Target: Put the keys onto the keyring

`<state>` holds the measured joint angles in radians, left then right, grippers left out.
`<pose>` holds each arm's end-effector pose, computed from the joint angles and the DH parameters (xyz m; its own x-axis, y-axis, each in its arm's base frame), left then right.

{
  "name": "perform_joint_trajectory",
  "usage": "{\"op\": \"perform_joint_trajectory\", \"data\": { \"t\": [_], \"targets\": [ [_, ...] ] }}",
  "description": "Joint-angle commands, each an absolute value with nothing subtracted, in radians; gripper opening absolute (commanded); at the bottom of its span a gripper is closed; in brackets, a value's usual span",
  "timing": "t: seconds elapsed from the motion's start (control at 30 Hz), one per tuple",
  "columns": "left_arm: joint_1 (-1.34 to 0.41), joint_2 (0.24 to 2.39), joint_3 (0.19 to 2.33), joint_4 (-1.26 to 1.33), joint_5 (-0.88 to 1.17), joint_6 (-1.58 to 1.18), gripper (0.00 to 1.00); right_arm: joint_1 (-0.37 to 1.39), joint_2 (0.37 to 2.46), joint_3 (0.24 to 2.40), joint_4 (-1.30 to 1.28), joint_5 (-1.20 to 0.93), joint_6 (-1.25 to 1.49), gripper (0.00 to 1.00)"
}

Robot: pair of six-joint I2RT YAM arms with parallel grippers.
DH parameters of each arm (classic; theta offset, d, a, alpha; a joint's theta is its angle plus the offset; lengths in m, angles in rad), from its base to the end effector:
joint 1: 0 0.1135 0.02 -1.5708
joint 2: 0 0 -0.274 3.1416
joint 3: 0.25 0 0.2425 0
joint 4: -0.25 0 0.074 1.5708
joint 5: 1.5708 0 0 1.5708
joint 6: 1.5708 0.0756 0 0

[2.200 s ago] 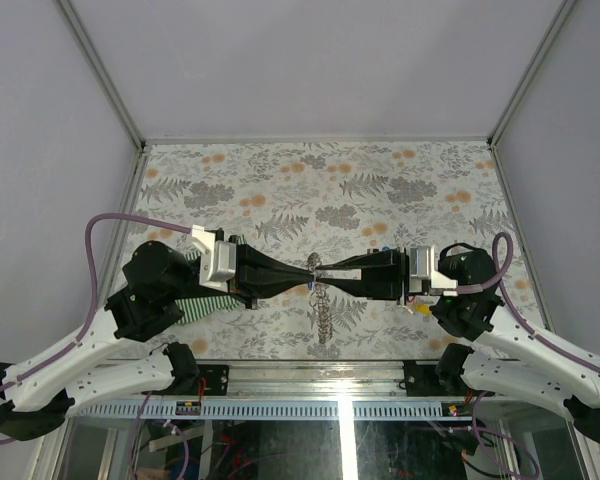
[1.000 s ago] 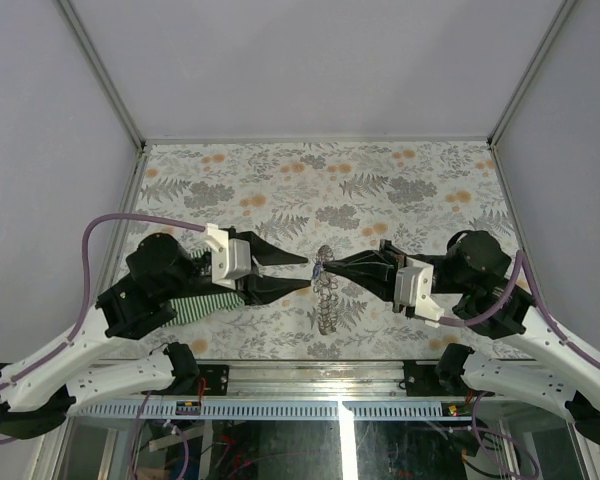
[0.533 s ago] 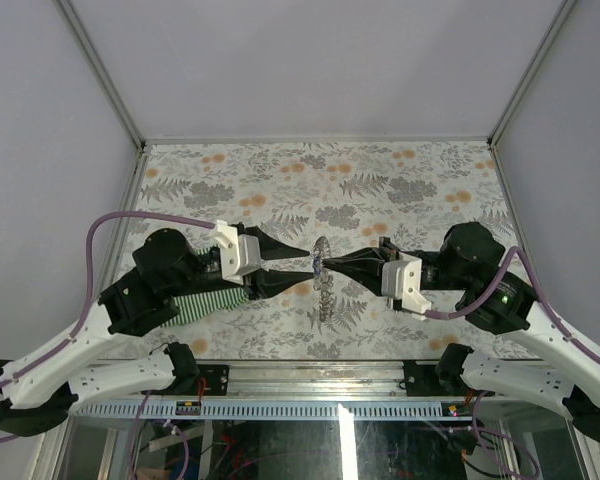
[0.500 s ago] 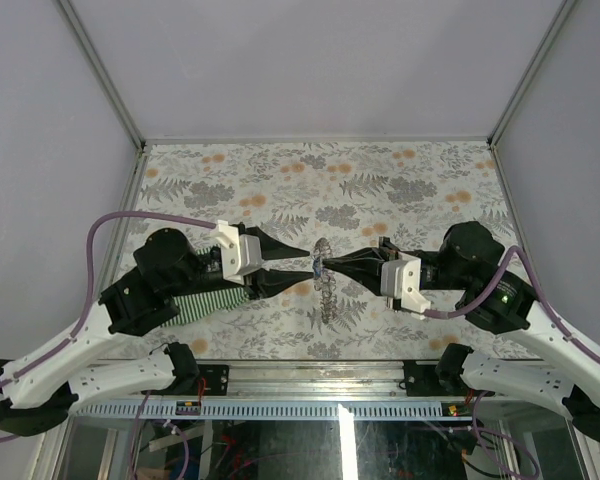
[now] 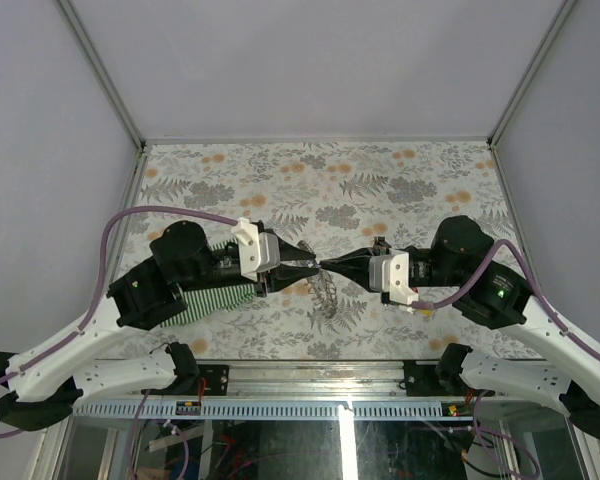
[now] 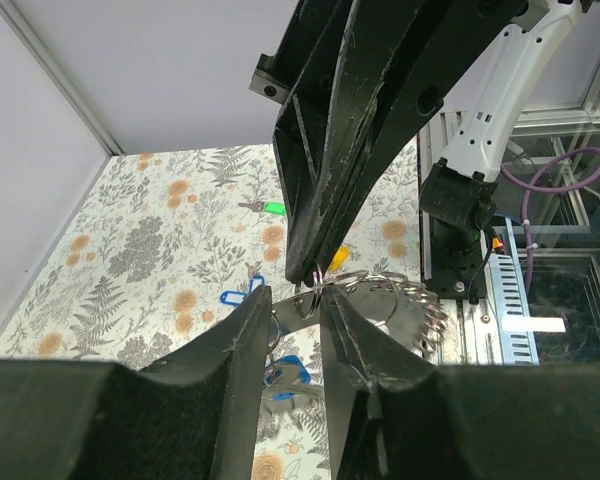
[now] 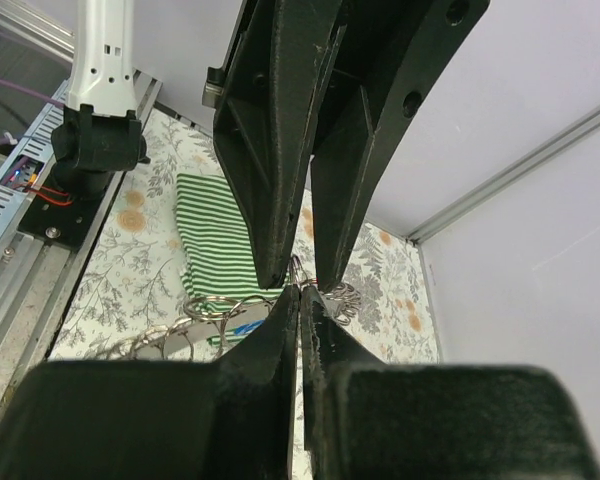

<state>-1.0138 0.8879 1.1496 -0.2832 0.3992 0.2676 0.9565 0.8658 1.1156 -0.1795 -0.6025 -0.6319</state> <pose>0.0819 -0.1871 0.4417 0.2502 0.0592 -0.9664 0.9554 0.1468 0.2563 0.0752 0.1810 0.4480 0.6228 0.0387 -0.7814 -0.7823 0.0444 -0.6213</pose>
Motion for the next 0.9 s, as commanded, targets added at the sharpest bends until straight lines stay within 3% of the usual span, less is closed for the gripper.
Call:
{"op": "perform_joint_trajectory", "data": {
  "t": [0.0, 0.87],
  "targets": [
    [-1.018, 0.887, 1.182, -0.285, 0.382, 0.288, 0.26, 0.961, 0.867, 1.18, -0.15, -0.584, -0.635, 0.0],
    [-1.017, 0.901, 1.19, -0.325, 0.353, 0.303, 0.2, 0.96, 0.892, 1.203, -0.184, -0.564, -0.624, 0.0]
  ]
}}
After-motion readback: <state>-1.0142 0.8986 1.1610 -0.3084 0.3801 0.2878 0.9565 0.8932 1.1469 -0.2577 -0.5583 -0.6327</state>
